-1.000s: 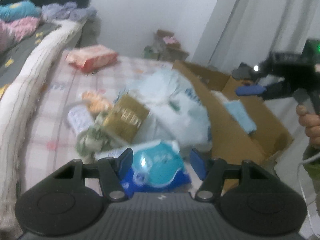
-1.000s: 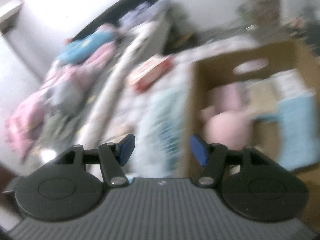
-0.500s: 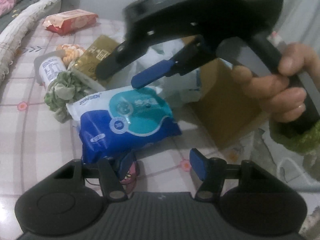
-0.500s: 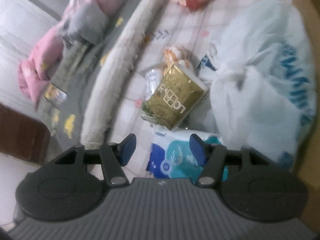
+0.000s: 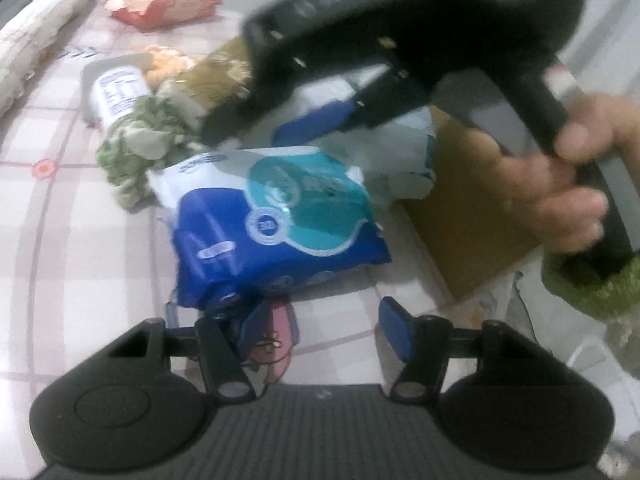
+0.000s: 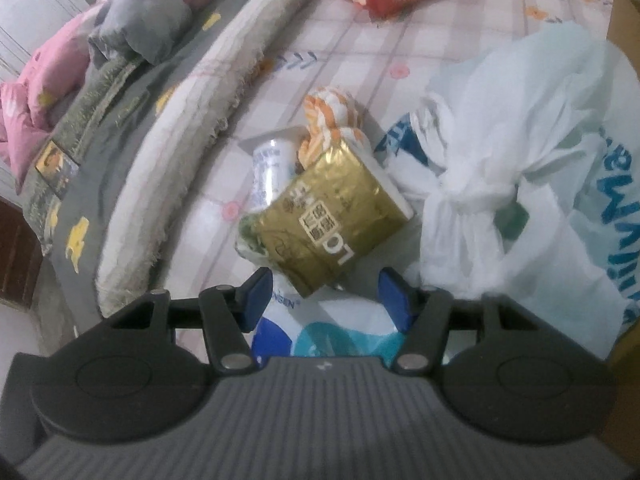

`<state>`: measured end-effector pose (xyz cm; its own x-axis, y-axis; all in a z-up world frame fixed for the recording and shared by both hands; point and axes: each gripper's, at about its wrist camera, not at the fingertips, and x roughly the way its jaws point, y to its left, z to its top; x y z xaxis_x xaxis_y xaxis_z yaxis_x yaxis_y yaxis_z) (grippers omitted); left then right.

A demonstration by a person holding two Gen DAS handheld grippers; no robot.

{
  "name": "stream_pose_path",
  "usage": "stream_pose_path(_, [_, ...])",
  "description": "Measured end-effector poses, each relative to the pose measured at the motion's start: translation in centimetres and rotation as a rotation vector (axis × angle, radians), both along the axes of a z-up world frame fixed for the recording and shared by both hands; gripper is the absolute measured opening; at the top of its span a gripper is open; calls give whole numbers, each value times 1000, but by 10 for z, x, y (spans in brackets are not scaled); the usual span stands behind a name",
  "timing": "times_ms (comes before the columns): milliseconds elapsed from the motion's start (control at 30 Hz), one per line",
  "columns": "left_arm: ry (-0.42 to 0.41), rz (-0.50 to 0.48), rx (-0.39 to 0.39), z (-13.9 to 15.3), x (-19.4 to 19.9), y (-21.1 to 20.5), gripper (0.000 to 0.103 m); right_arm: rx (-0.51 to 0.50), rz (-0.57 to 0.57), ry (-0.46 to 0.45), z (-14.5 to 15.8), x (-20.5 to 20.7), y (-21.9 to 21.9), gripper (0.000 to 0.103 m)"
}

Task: Organize soft objects
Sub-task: 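Withdraw the right gripper and move it to the white-blue diaper pack, then close the right gripper on the diaper pack's end and lift it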

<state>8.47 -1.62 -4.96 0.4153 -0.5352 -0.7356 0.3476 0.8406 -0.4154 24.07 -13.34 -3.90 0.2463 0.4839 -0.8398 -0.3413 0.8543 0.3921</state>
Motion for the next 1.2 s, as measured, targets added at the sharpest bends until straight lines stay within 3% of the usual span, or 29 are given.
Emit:
stream_pose_path(367, [16, 139, -34, 2, -11, 52, 64, 12, -19, 109, -12, -21, -4, 60])
stream_pose_path(667, [-6, 240, -6, 13, -28, 85, 67, 146, -125, 278, -26, -48, -24, 70])
stream_pose_path(767, [8, 229, -14, 16, -29, 90, 68, 195, -148, 295, -26, -56, -31, 70])
stream_pose_path(900, [7, 169, -13, 15, -26, 74, 77, 165, -169, 243, -23, -58, -35, 70])
stream_pose_path(1200, [-20, 60, 105, 16, -17, 33, 81, 167, -155, 273, -41, -56, -29, 70])
